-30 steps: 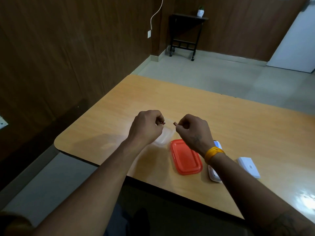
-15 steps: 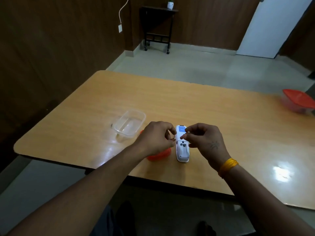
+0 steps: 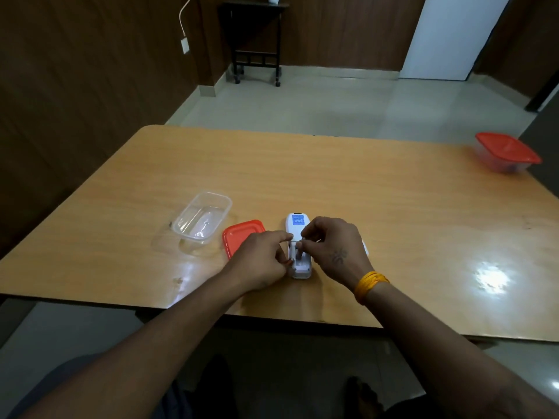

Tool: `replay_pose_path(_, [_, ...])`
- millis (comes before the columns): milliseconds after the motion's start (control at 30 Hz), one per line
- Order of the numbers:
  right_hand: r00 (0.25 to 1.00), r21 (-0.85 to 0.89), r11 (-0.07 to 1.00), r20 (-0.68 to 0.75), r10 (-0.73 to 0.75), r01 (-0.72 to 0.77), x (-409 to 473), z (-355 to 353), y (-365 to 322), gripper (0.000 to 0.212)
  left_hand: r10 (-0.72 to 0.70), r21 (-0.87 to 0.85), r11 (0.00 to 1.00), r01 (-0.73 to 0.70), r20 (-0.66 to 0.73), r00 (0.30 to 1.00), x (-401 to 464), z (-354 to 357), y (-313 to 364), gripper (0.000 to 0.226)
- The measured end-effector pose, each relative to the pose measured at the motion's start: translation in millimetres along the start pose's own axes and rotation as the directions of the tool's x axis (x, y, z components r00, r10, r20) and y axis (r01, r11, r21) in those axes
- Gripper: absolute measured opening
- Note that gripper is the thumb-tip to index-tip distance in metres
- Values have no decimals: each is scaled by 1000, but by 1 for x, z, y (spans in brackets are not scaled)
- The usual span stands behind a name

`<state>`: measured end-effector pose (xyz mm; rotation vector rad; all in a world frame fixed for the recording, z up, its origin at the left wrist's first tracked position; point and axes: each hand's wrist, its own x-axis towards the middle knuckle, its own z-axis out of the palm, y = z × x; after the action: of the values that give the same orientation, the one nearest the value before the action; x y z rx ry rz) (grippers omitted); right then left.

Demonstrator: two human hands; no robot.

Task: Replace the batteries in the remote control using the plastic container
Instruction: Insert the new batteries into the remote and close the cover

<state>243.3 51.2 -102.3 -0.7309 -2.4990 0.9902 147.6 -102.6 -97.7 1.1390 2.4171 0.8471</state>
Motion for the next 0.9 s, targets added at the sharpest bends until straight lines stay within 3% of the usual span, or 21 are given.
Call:
replay_pose_path(433, [995, -146, 986, 70, -74, 83, -7, 9, 3, 15, 34, 59, 998, -34, 10, 999, 5, 2, -1, 62])
replay_pose_path(900, [979, -146, 978, 161, -122, 146, -16, 2, 2, 26, 25, 49, 999, -25, 0, 1000, 11, 3, -4, 59])
